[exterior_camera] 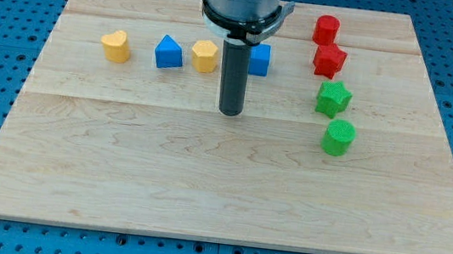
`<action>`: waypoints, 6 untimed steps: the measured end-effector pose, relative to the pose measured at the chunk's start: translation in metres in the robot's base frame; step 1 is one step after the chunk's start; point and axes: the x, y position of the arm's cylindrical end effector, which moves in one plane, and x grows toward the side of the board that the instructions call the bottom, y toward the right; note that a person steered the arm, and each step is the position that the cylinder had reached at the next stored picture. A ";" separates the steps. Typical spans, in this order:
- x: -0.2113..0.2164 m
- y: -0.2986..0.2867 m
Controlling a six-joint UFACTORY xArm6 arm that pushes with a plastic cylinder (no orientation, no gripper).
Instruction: Move your hand slightly to the left
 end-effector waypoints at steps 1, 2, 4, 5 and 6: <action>0.000 -0.002; 0.000 -0.008; 0.000 -0.010; -0.005 -0.016; -0.005 -0.022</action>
